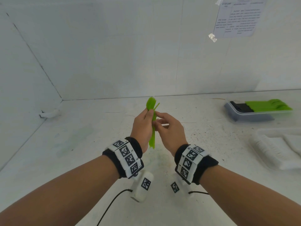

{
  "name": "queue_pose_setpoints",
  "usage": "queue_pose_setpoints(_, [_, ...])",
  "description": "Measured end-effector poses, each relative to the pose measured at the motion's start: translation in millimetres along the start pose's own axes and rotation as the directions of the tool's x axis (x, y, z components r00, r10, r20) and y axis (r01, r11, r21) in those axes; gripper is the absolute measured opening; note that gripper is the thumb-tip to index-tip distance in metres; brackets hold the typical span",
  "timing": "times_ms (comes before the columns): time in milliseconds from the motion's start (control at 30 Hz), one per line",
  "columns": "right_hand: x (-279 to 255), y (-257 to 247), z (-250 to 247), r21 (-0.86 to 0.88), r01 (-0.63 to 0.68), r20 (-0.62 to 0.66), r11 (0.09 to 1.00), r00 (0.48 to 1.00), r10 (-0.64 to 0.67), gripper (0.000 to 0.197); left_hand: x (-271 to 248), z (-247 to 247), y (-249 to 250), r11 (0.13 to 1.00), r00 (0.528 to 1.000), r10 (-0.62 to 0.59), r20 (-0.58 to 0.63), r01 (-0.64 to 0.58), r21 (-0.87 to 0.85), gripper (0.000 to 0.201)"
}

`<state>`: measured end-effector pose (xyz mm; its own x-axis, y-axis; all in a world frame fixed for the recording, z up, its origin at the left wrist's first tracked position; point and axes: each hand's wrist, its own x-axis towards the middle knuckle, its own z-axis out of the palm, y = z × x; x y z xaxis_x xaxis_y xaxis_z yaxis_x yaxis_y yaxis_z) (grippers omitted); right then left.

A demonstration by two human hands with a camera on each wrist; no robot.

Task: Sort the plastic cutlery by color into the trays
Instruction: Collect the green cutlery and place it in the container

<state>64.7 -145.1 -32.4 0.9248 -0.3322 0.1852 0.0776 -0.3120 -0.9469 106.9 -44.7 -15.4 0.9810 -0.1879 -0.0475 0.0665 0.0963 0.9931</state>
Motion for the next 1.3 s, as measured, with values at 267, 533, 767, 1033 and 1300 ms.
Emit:
queue_pose_setpoints(267, [0,-5,7,0.215,-0.063,0.031,0.975,0.998,0.058,0.029,-2,-25,2,0.994,0.995,0.0,0.102,-0.011,0.108,0.035])
queue_pose_setpoints(533, [-2,-25,16,0.394,-0.288,0.21,0.872,0.953,0.22,0.039,-18,-35,6,0.97,0.941,-0.082,0.329,0.0,0.241,0.08])
queue_pose_setpoints(767, [4,-7,9,-0.312,0.098,0.033,0.945,0.995,-0.092,0.044,-5,-65,1,0.67,0.903,-0.139,0.407,-0.217,0.71,0.065])
queue_pose_setpoints(1033, [14,-19,-49,-0.751,0.444,0.491,0.49,0.871,-0.036,0.018,-2,-66,13,0.348,0.707,-0.262,0.657,-0.565,0.748,0.019])
queue_pose_setpoints(1300, [4,-3,-131,-0.795,0.258,0.314,0.549,0.949,0.008,0.021,10,-8,14,0.213,0.591,-0.151,0.792,-0.763,0.61,0.043])
